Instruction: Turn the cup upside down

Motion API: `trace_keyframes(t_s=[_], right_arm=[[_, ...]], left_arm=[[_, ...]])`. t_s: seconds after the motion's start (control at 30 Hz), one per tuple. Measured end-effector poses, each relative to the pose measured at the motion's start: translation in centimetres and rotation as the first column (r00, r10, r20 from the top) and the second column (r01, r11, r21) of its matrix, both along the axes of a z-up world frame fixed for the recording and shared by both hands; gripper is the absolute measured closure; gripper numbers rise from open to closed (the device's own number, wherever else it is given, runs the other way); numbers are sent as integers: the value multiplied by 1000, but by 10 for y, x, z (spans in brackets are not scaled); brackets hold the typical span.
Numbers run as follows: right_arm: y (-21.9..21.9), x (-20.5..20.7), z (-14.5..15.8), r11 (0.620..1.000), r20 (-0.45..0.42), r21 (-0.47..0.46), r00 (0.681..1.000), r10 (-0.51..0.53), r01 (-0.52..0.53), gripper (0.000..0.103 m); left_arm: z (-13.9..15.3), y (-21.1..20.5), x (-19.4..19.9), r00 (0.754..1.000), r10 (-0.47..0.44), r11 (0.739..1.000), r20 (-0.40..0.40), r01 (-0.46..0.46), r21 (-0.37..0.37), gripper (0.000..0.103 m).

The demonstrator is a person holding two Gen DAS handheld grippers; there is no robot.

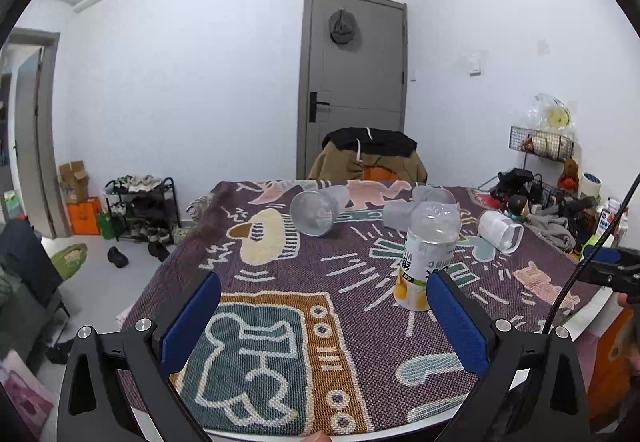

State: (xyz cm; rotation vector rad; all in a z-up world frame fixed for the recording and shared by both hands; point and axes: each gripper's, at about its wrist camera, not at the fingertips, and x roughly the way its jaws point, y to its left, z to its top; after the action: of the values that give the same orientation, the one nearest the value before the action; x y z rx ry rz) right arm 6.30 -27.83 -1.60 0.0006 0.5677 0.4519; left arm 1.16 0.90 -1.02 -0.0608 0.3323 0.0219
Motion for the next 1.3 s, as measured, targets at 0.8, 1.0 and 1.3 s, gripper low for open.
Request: trace_keyframes(t_s=[0.8, 1.0, 1.3], right_arm=[[-7, -11, -8, 999, 34, 45, 999, 2, -4, 0], [-9, -10, -10, 999, 29, 48, 1000, -3, 2, 0], [-10, -9, -11, 999, 24, 47, 1000, -8, 7, 0]], left_arm=[[-12, 6, -12, 999, 37, 999, 4, -37, -3, 0], [-12, 6, -12, 999, 36, 999, 4, -36, 0, 0], [-13, 4, -13, 999, 39, 999, 8, -39, 10, 0]])
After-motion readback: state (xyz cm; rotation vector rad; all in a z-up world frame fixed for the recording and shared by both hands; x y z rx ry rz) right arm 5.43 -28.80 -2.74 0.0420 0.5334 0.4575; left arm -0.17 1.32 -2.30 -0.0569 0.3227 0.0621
